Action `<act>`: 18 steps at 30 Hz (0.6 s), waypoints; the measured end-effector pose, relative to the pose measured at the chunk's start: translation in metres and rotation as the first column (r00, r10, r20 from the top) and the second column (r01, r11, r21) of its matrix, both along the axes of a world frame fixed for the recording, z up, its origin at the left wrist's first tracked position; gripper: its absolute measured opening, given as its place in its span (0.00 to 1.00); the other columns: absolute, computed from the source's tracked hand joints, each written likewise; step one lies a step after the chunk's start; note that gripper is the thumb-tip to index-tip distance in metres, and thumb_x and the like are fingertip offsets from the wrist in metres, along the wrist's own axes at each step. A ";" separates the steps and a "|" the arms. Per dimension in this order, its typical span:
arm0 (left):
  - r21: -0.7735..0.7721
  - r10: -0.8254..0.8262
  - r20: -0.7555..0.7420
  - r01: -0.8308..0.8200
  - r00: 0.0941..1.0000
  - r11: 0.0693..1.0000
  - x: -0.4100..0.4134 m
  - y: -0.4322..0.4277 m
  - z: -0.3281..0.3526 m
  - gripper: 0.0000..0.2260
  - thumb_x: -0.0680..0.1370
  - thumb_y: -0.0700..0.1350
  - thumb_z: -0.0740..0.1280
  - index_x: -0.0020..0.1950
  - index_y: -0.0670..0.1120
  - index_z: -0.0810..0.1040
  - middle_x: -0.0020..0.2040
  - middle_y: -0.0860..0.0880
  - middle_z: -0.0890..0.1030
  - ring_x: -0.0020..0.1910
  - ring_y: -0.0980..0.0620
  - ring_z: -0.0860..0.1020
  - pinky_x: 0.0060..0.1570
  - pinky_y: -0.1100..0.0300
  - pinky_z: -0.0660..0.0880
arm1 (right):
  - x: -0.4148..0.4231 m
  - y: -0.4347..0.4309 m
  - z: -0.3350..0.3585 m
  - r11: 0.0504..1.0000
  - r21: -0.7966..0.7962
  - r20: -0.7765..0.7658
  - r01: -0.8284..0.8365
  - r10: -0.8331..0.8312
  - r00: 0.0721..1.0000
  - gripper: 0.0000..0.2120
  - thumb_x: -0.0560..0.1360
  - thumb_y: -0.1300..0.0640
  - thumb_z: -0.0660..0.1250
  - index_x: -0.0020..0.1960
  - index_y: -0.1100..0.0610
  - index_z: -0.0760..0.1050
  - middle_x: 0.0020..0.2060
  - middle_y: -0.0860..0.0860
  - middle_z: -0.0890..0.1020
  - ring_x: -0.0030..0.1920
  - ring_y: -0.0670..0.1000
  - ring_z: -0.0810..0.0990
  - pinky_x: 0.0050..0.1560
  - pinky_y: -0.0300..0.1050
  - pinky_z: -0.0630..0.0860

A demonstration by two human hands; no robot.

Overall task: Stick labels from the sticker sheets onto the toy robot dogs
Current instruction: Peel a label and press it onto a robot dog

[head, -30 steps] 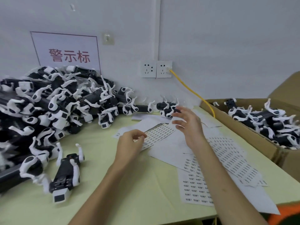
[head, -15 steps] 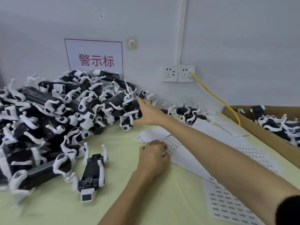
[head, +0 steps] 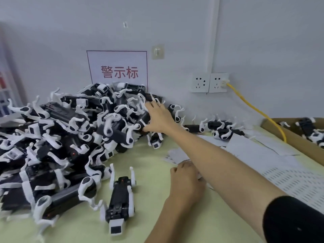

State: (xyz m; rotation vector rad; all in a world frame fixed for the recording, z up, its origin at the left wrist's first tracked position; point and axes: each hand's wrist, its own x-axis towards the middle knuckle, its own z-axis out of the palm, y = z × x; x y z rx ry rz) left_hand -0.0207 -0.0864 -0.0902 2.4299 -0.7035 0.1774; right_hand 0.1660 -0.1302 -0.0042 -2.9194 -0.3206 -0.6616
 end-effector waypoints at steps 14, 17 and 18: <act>0.025 -0.003 -0.013 0.003 1.000 1.000 0.011 -0.010 -0.014 0.12 0.82 0.48 0.65 0.65 0.50 0.78 0.67 0.50 0.77 0.69 0.48 0.70 0.66 0.53 0.61 | -0.077 -0.036 -0.018 0.992 0.087 0.074 -0.091 0.084 0.994 0.34 0.73 0.48 0.70 0.77 0.53 0.65 0.61 0.53 0.79 0.57 0.61 0.80 0.55 0.54 0.77; 0.047 -0.002 -0.016 0.003 1.000 0.999 0.009 -0.009 -0.011 0.13 0.82 0.48 0.64 0.66 0.49 0.78 0.68 0.50 0.76 0.70 0.48 0.70 0.67 0.53 0.61 | -0.079 -0.043 -0.013 0.974 0.167 0.170 -0.153 0.124 0.978 0.26 0.80 0.59 0.64 0.78 0.56 0.67 0.60 0.56 0.82 0.56 0.60 0.81 0.59 0.57 0.78; 0.053 -0.003 -0.018 0.004 1.000 0.999 0.009 -0.009 -0.010 0.13 0.83 0.48 0.64 0.66 0.49 0.78 0.68 0.50 0.76 0.70 0.49 0.70 0.67 0.54 0.61 | -0.078 -0.046 -0.010 0.970 0.180 0.211 -0.166 0.126 0.969 0.22 0.81 0.62 0.63 0.74 0.58 0.72 0.57 0.57 0.84 0.54 0.59 0.83 0.60 0.56 0.78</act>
